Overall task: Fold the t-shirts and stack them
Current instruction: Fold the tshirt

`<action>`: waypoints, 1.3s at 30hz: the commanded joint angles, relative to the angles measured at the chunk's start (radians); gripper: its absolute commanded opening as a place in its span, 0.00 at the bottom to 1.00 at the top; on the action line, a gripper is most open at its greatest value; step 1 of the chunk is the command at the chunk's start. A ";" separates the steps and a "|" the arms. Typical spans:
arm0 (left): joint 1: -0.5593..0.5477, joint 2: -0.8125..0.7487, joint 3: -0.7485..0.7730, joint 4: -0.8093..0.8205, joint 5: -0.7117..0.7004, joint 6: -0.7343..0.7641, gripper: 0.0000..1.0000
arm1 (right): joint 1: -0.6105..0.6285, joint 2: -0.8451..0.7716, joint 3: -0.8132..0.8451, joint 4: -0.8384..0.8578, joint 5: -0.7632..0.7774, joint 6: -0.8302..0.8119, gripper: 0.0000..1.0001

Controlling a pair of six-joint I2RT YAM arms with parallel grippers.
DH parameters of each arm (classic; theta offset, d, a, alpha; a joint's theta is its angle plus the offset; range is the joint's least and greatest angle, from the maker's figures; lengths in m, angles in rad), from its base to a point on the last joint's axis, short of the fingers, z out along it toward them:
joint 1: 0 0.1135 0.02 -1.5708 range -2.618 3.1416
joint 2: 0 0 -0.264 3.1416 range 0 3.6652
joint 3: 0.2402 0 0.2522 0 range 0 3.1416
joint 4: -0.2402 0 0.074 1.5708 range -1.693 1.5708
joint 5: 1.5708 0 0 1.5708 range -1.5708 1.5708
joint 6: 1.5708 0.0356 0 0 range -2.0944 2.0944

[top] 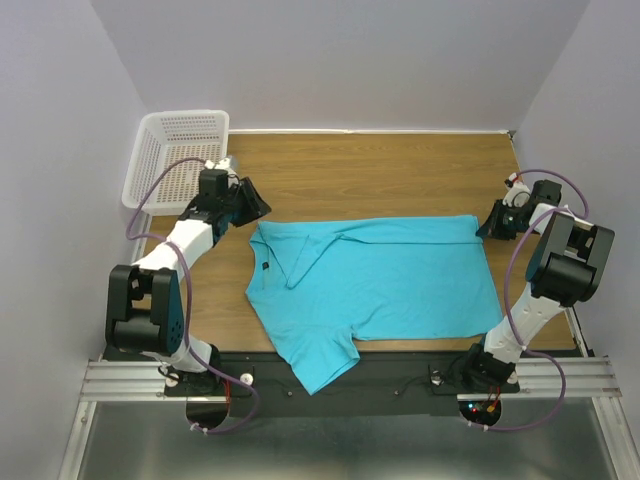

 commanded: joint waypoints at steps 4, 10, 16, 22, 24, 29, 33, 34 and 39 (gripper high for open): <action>-0.133 0.098 0.079 -0.057 0.222 0.231 0.53 | 0.018 0.050 -0.001 -0.063 0.035 -0.010 0.01; -0.210 0.257 0.210 -0.098 0.214 0.271 0.54 | 0.018 0.048 -0.001 -0.063 0.032 -0.008 0.01; -0.233 0.363 0.309 -0.143 0.182 0.293 0.54 | 0.018 0.051 -0.001 -0.063 0.029 -0.008 0.01; -0.242 0.401 0.323 -0.163 0.237 0.313 0.54 | 0.018 0.053 0.000 -0.063 0.030 -0.007 0.00; -0.244 0.405 0.320 -0.166 0.251 0.316 0.54 | 0.018 0.051 0.000 -0.063 0.030 -0.008 0.00; -0.245 0.405 0.314 -0.164 0.283 0.314 0.53 | 0.018 0.053 0.000 -0.063 0.030 -0.007 0.00; -0.247 0.412 0.319 -0.164 0.314 0.313 0.48 | 0.018 0.050 0.000 -0.063 0.030 -0.007 0.01; -0.245 0.415 0.319 -0.164 0.320 0.313 0.48 | 0.018 0.051 0.000 -0.063 0.029 -0.007 0.01; -0.247 0.423 0.319 -0.170 0.323 0.314 0.39 | 0.018 0.050 -0.001 -0.063 0.025 -0.005 0.01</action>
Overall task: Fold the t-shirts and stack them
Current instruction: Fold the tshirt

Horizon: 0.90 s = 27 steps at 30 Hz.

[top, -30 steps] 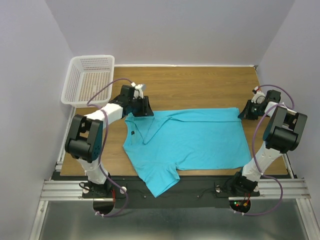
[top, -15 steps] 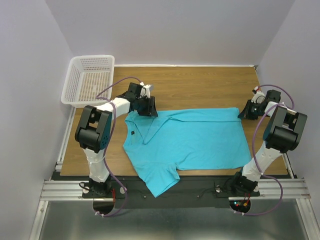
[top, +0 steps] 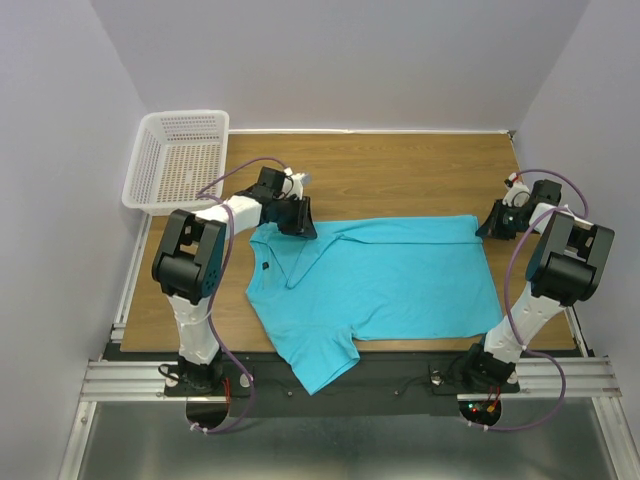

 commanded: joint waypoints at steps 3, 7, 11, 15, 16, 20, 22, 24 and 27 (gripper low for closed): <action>-0.008 0.012 0.035 -0.016 0.037 0.020 0.33 | 0.019 0.043 -0.003 -0.064 0.025 -0.004 0.01; -0.009 0.012 0.041 -0.030 0.029 0.031 0.17 | 0.019 0.042 -0.005 -0.064 0.024 -0.005 0.01; -0.009 -0.014 0.042 -0.048 0.035 0.048 0.00 | 0.019 0.040 -0.005 -0.064 0.024 -0.002 0.01; -0.011 -0.055 0.029 -0.064 0.059 0.075 0.00 | 0.019 0.042 -0.005 -0.064 0.024 -0.004 0.01; -0.009 -0.064 0.025 -0.065 0.070 0.081 0.00 | 0.019 0.040 -0.005 -0.064 0.024 -0.004 0.01; -0.016 -0.087 -0.011 -0.071 0.151 0.110 0.00 | 0.019 0.040 -0.005 -0.064 0.024 -0.004 0.01; -0.020 -0.092 -0.024 -0.068 0.171 0.117 0.00 | 0.019 0.039 -0.005 -0.064 0.024 -0.004 0.01; -0.031 -0.091 -0.041 -0.058 0.194 0.115 0.00 | 0.019 0.039 -0.005 -0.064 0.024 -0.004 0.01; -0.048 -0.088 -0.055 -0.051 0.210 0.110 0.00 | 0.019 0.039 -0.005 -0.064 0.024 -0.004 0.01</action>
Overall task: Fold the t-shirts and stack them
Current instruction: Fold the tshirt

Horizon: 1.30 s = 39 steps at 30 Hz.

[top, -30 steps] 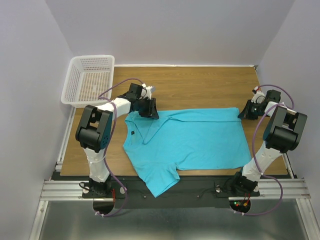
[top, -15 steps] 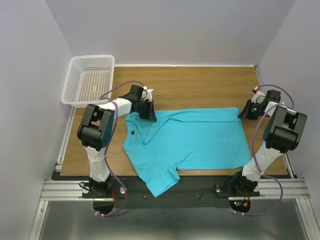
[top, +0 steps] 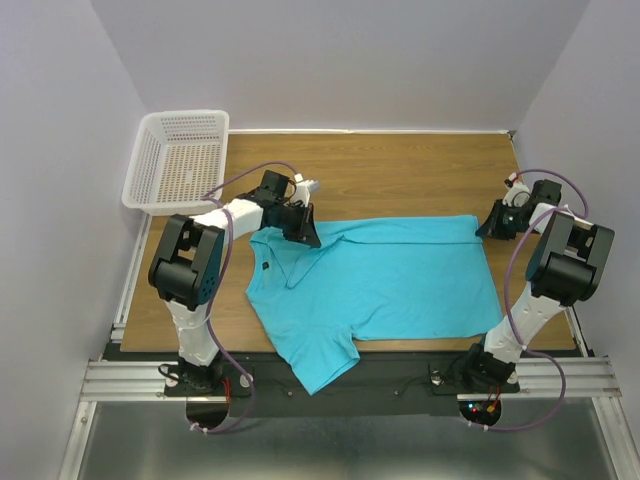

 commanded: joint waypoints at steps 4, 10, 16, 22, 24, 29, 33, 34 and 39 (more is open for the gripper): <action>-0.047 -0.047 -0.043 0.006 0.085 0.012 0.00 | 0.019 0.037 -0.003 -0.064 0.027 -0.002 0.01; -0.079 -0.067 -0.064 0.026 0.088 -0.017 0.00 | 0.019 0.039 -0.003 -0.064 0.025 -0.002 0.01; -0.127 -0.080 -0.071 0.057 0.068 -0.085 0.00 | 0.019 0.039 -0.003 -0.064 0.024 -0.002 0.01; -0.174 -0.069 -0.075 0.075 0.042 -0.143 0.00 | 0.019 0.037 -0.002 -0.064 0.022 0.000 0.01; -0.190 -0.066 -0.080 0.078 0.036 -0.151 0.00 | 0.019 0.037 -0.002 -0.064 0.022 0.001 0.01; -0.199 -0.064 -0.092 0.065 -0.042 -0.163 0.38 | 0.019 0.035 -0.002 -0.064 0.017 0.000 0.01; -0.199 -0.096 -0.084 0.052 -0.165 -0.177 0.52 | 0.019 0.035 -0.002 -0.064 0.017 -0.002 0.01; -0.199 -0.116 -0.080 0.051 -0.181 -0.177 0.55 | 0.019 0.034 -0.002 -0.062 0.017 -0.002 0.01; -0.199 -0.201 -0.054 0.014 -0.255 -0.158 0.58 | 0.019 0.031 -0.003 -0.064 0.014 0.000 0.01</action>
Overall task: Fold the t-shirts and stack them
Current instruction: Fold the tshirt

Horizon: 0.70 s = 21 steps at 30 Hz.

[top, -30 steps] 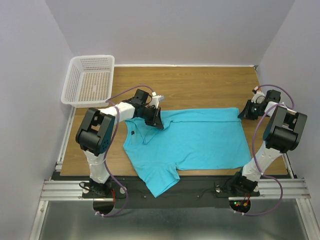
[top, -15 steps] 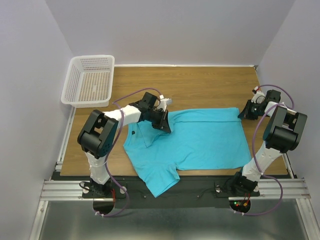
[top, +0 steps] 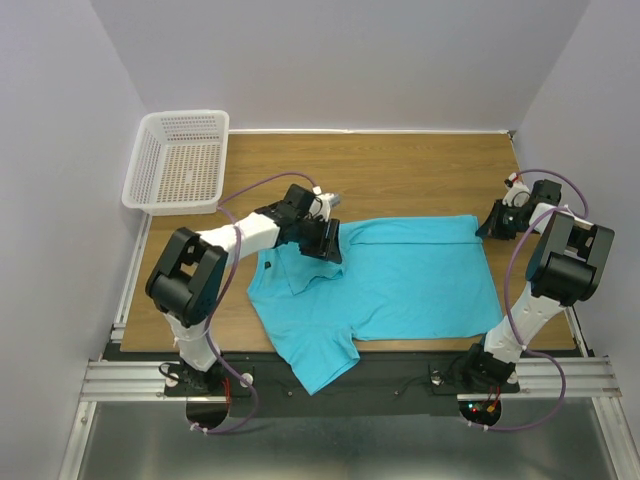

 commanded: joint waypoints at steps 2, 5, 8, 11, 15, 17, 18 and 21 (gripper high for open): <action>0.000 -0.195 0.024 -0.024 -0.157 0.014 0.59 | 0.019 0.028 -0.004 -0.064 0.020 -0.002 0.01; 0.021 -0.274 -0.026 -0.036 -0.301 -0.011 0.59 | 0.019 0.028 -0.004 -0.064 0.017 -0.001 0.01; 0.076 -0.339 -0.085 -0.029 -0.382 -0.078 0.61 | 0.019 0.029 -0.002 -0.064 0.016 -0.004 0.01; 0.212 -0.395 -0.194 0.075 -0.381 -0.159 0.62 | 0.019 0.031 -0.002 -0.064 0.014 -0.005 0.01; 0.326 -0.391 -0.248 0.148 -0.388 -0.198 0.62 | 0.019 0.035 0.001 -0.064 0.013 -0.005 0.01; 0.357 -0.345 -0.216 0.189 -0.390 -0.209 0.62 | 0.019 0.034 0.001 -0.064 0.011 -0.005 0.01; 0.363 -0.327 -0.205 0.195 -0.392 -0.215 0.61 | 0.019 0.035 0.002 -0.064 0.013 -0.005 0.01; 0.374 -0.252 -0.150 0.212 -0.408 -0.235 0.61 | 0.019 0.035 0.002 -0.064 0.013 -0.004 0.01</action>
